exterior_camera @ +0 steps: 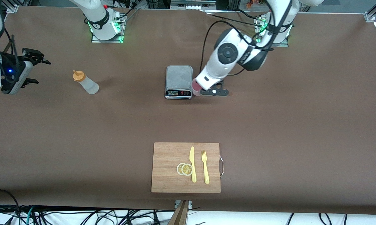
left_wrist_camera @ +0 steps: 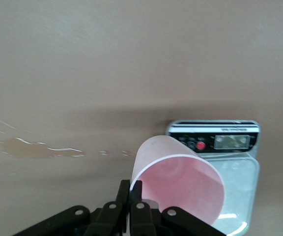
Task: Add sauce to pink cup with both arms
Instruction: 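Carry the pink cup onto the scale while the right gripper reaches the bottle, then grasp the bottle with the right gripper while the left gripper withdraws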
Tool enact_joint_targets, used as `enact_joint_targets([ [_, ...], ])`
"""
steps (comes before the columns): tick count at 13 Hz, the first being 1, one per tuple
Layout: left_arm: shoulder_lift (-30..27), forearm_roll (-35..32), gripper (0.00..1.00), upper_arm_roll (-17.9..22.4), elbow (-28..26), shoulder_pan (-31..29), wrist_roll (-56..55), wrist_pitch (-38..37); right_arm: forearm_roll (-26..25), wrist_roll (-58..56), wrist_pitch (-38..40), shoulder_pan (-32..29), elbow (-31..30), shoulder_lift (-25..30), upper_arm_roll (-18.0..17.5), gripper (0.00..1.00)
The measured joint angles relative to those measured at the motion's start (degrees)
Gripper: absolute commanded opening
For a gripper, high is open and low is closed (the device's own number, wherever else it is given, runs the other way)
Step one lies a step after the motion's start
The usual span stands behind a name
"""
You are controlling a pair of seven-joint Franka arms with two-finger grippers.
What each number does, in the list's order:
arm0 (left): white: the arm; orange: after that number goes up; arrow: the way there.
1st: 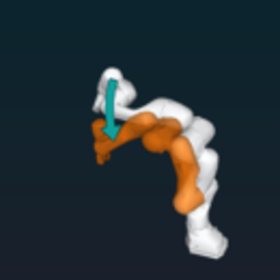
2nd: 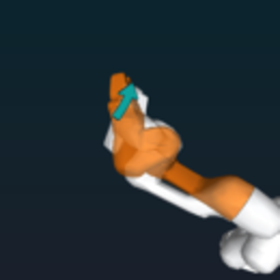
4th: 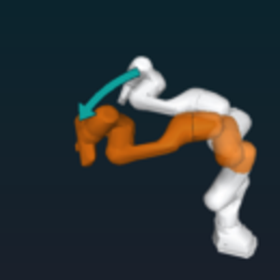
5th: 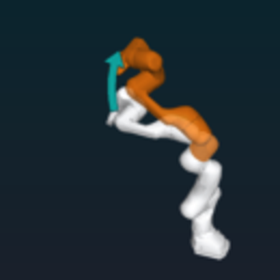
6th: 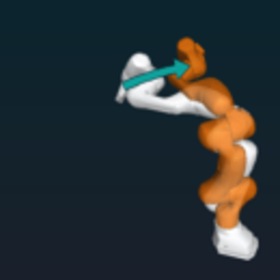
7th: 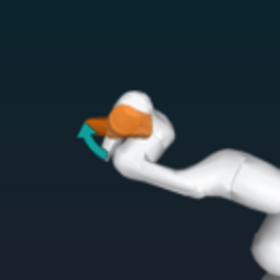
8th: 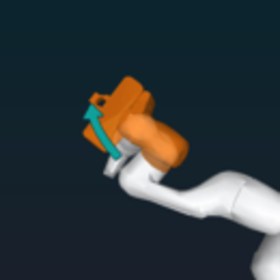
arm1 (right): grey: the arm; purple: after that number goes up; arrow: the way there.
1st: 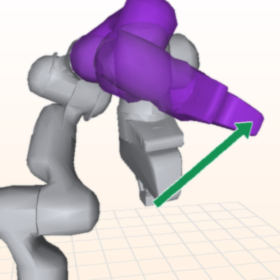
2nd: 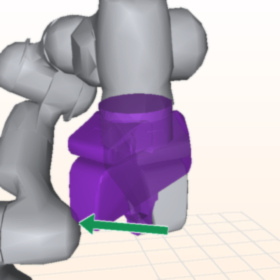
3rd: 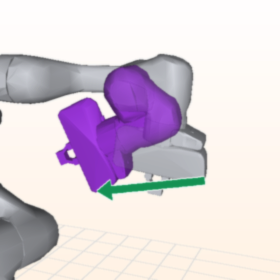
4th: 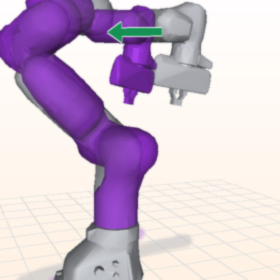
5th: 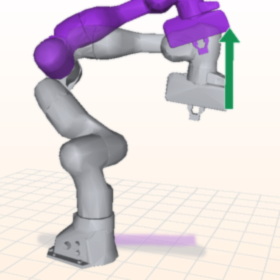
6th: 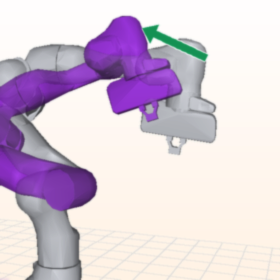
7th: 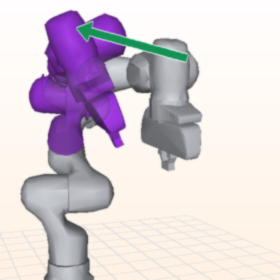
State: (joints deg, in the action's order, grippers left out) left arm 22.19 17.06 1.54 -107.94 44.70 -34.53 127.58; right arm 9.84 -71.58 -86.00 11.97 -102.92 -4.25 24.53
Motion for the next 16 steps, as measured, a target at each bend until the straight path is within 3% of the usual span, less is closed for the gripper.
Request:
enact_joint_targets([
  [3, 3.6, 2.5, 0.0, 0.0, 3.3, 3.6, -2.7, 0.0, 6.5, -20.5, -0.7, -5.1, -1.6, -3.8, 0.4, 1.0],
  [8, 5.6, 2.7, 0.0, 0.0, 4.6, 5.4, -3.1, 0.0, 17.8, -52.0, -0.3, -11.2, -2.0, -15.8, 1.4, 1.0],
  [9, 5.6, 2.7, 0.31, 0.0, 4.7, 5.7, -3.1, 0.0, 19.0, -56.9, 0.5, -11.8, -2.0, -17.7, 1.9, 1.0],
  [10, 5.7, 2.7, 0.84, -0.1, 4.7, 5.9, -3.1, 0.0, 20.1, -61.4, 1.4, -12.5, -2.0, -19.3, 2.2, 1.0],
  [11, 5.7, 2.7, 1.0, -0.1, 4.8, 6.1, -3.1, 0.0, 21.5, -66.2, 2.5, -13.2, -2.0, -20.9, 2.4, 1.0],
  [16, 5.3, 2.8, 1.0, 0.1, 7.9, 5.8, -3.1, -1.8, 28.4, -86.4, 8.5, -14.8, -2.3, -31.7, 2.6, 1.0],
])
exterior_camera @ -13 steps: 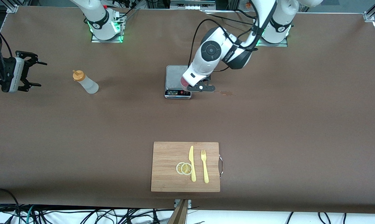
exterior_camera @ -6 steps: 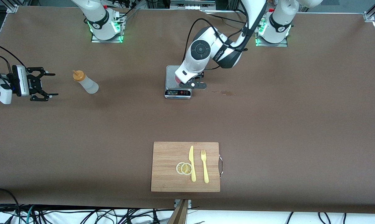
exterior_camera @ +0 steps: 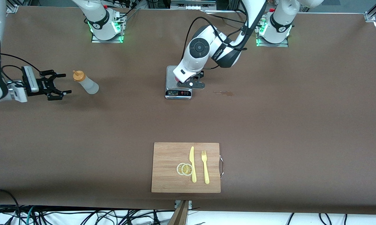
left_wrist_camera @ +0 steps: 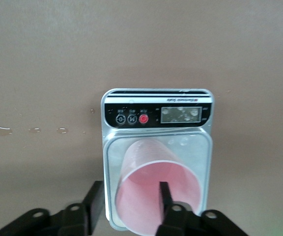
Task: Add sauce to pink cup with both arms
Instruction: 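Grasp the bottle with the right gripper while the left gripper withdraws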
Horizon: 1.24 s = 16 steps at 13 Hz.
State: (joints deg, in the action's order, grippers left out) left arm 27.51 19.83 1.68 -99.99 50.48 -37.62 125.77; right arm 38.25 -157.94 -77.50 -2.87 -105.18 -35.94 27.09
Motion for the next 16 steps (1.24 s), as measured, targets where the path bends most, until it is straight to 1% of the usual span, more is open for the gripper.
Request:
enact_joint_targets([
  [2, -1.4, 0.0, 1.0, 0.5, 3.6, -1.2, 0.0, -4.8, 2.5, -0.4, 1.7, -0.1, 0.1, -4.0, -0.1, 1.0],
  [4, -3.6, -0.7, 1.0, 1.3, 7.4, -4.0, 0.1, -10.9, 3.7, -1.3, 3.5, -0.3, 0.1, -6.0, -0.1, 1.0],
  [5, -4.9, -2.3, 1.0, 1.7, 8.8, -6.2, 0.5, -13.7, 4.1, -1.9, 4.2, -0.5, -0.1, -6.3, -0.1, 1.0],
  [9, -12.0, -9.9, 1.0, 2.4, 10.5, -17.7, 10.6, -25.5, 6.8, -4.7, 6.3, -0.8, -3.0, -6.3, -0.4, 1.0],
  [11, -15.7, -11.0, 1.0, 2.6, 10.5, -24.2, 16.6, -30.9, 8.1, -5.8, 6.3, -0.8, -4.7, -6.3, -0.6, 1.0],
  [13, -18.1, -11.2, 1.0, 2.7, 10.5, -30.5, 23.5, -33.6, 8.7, -6.1, 6.3, -0.9, -5.8, -6.3, -0.7, 0.99],
  [14, -18.7, -11.9, 1.0, 2.7, 10.5, -33.6, 26.7, -34.6, 9.4, -6.1, 6.3, -0.9, -6.2, -6.4, -0.7, 0.93],
  [16, -19.3, -14.2, 1.0, 2.5, 10.4, -38.0, 32.2, -36.1, 10.5, -6.1, 6.3, -0.9, -6.7, -6.6, -1.2, 0.72],
])
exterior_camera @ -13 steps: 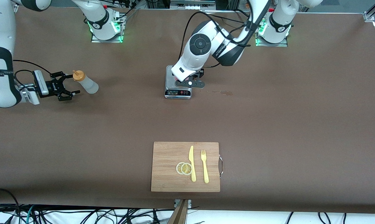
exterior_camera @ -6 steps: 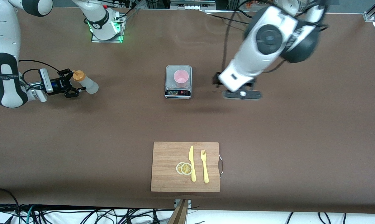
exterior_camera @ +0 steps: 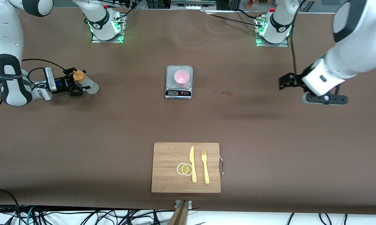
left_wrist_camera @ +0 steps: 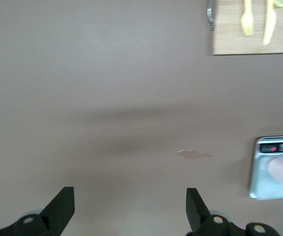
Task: Add sauce to pink cup with both arms
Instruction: 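Grasp the bottle with the right gripper while the left gripper withdraws, then lift the white bottle and carry it over the pink cup with the right gripper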
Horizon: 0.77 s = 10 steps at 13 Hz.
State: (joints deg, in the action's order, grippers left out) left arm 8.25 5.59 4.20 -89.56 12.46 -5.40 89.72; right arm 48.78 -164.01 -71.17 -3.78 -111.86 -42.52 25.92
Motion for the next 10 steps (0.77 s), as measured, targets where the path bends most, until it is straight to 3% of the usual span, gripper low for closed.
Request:
enact_joint_targets([
  [4, -1.3, -1.5, 1.0, -1.4, 0.0, -7.5, 5.7, -3.8, 1.0, -0.1, 0.0, 0.0, -0.1, -0.1, -1.0, 0.26],
  [5, -1.6, -1.8, 1.0, -1.5, 0.0, -8.7, 7.2, -4.5, 1.4, -0.1, -0.1, 0.0, -0.1, -0.2, -1.5, 0.19],
  [7, -2.1, -2.2, 1.0, -1.6, -0.1, -9.7, 9.2, -5.9, 2.5, -0.1, -0.2, 0.0, 0.0, -0.2, -2.4, 0.12],
  [10, -2.2, -2.2, 1.0, -2.1, -0.1, -9.7, 9.5, -8.2, 3.0, 2.0, -0.5, 0.8, 1.1, 1.3, -3.2, 0.13],
])
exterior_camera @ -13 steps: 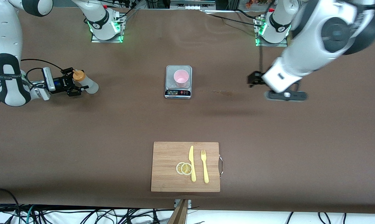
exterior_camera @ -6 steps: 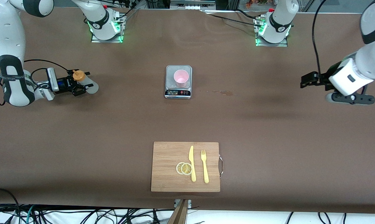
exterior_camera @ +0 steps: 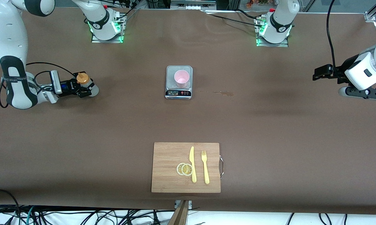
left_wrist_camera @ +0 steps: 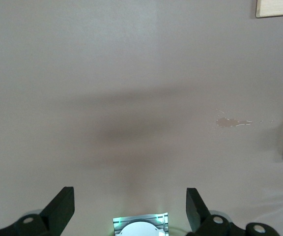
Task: Add sauce to pink cup with both arms
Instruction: 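Lift the white bottle and carry it over the pink cup with the right gripper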
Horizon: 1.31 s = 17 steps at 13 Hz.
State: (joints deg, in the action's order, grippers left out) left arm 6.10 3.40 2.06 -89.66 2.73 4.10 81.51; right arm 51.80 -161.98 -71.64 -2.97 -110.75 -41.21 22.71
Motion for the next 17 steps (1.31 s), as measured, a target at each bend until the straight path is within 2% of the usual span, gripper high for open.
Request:
enact_joint_targets([
  [2, 0.2, 0.0, 1.0, -0.1, 0.0, 0.0, 0.0, -0.2, -0.1, 2.9, -3.5, 2.4, 1.1, 4.5, 0.0, 0.13],
  [4, 0.3, 0.0, 1.0, -0.1, 0.1, 0.0, 0.0, -0.2, -2.1, 6.0, -10.1, 7.1, 1.2, 10.7, 0.2, 0.13],
  [8, 1.1, 0.0, 1.0, -0.1, 1.2, 0.0, 0.0, -0.2, -11.1, 21.6, -22.1, 18.0, 0.5, 19.7, 0.3, 0.13],
  [12, 1.5, 0.0, 1.0, -0.1, 1.5, 0.0, 0.0, -0.2, -15.7, 41.8, -27.5, 28.3, -0.1, 23.1, 0.3, 0.13],
  [17, 1.6, 0.0, 1.0, 0.0, 1.6, -0.6, 0.0, -0.2, -24.4, 67.7, -32.1, 40.8, -0.3, 26.8, 0.4, 0.13],
])
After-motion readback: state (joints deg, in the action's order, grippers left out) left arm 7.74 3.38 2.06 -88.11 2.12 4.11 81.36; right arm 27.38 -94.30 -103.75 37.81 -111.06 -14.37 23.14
